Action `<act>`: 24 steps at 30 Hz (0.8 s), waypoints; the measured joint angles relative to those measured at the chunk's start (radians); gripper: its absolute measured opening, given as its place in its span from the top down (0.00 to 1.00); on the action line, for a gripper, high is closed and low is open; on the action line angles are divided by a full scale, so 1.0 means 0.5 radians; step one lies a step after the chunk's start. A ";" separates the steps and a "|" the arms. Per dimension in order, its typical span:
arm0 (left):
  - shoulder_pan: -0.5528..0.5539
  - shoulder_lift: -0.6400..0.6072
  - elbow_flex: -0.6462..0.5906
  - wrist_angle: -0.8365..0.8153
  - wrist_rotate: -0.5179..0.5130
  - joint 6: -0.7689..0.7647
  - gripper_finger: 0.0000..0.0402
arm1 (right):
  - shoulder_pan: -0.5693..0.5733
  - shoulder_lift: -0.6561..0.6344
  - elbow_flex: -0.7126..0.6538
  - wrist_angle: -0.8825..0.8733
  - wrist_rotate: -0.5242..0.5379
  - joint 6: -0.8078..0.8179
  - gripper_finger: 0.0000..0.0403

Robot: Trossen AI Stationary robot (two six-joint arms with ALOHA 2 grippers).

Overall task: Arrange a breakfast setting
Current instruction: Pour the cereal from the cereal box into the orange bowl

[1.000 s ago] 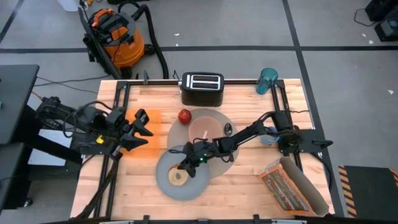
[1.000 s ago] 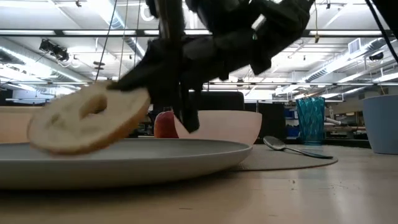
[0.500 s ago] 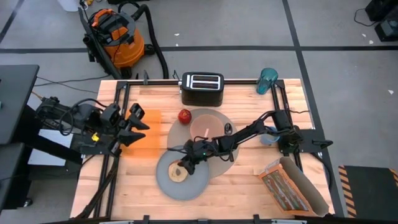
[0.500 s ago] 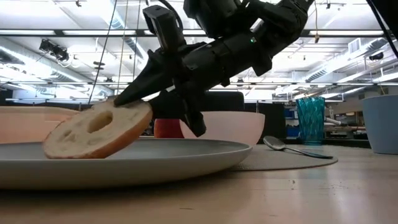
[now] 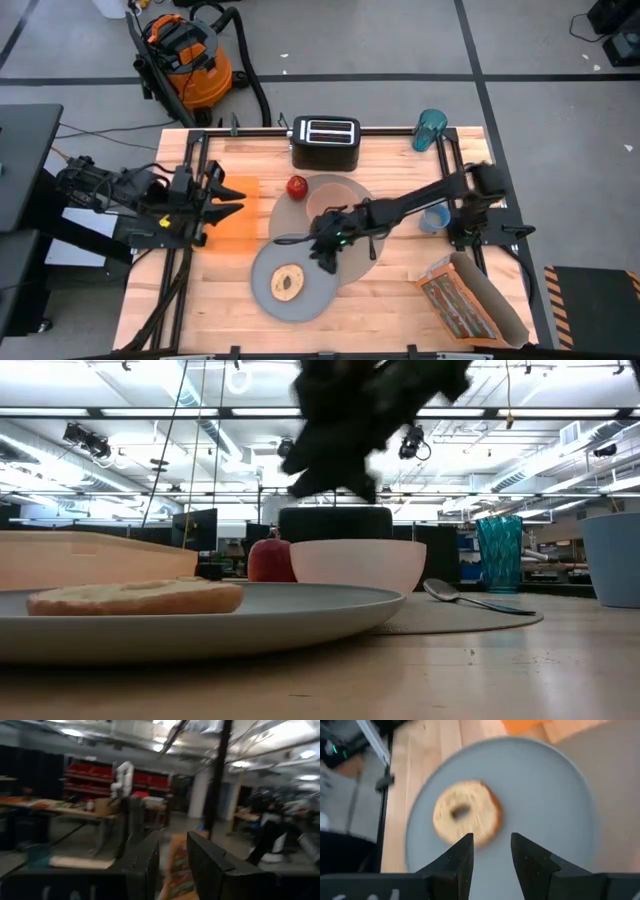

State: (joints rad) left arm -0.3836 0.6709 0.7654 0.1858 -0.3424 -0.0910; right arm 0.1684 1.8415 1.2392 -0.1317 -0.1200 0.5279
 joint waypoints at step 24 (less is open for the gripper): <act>0.803 0.535 0.002 0.159 0.095 -0.084 0.74 | 0.254 -0.955 1.147 -2.103 -0.456 1.380 0.62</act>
State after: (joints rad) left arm 0.0181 0.9386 0.7662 0.2652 -0.2948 -0.1328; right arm 0.2955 1.3640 1.8127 -1.1829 -0.3481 1.2181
